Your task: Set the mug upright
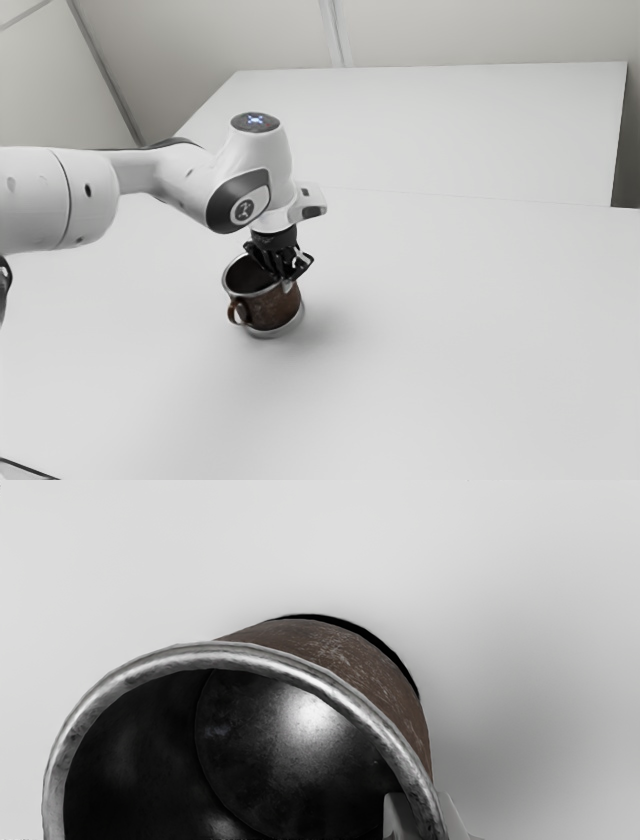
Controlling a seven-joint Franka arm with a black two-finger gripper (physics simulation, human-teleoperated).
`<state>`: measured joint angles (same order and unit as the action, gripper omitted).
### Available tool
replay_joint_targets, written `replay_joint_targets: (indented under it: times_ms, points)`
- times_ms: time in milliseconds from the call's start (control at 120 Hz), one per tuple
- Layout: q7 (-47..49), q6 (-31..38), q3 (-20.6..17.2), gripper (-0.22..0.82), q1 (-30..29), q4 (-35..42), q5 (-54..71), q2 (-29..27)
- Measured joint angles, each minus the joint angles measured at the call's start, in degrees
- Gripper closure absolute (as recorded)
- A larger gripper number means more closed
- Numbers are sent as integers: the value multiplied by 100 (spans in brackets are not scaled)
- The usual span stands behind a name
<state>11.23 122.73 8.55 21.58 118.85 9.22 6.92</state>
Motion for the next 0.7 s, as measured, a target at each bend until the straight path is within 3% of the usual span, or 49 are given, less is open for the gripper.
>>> replay_joint_targets:
  times_ms: [317,525,700]
  points:
    - [362,61,-2,77,-10,0,-4,99]
    - [444,67,-11,34,6,-28,-123,-17]
    - [493,29,-29,15,-7,-115,-164,-393]
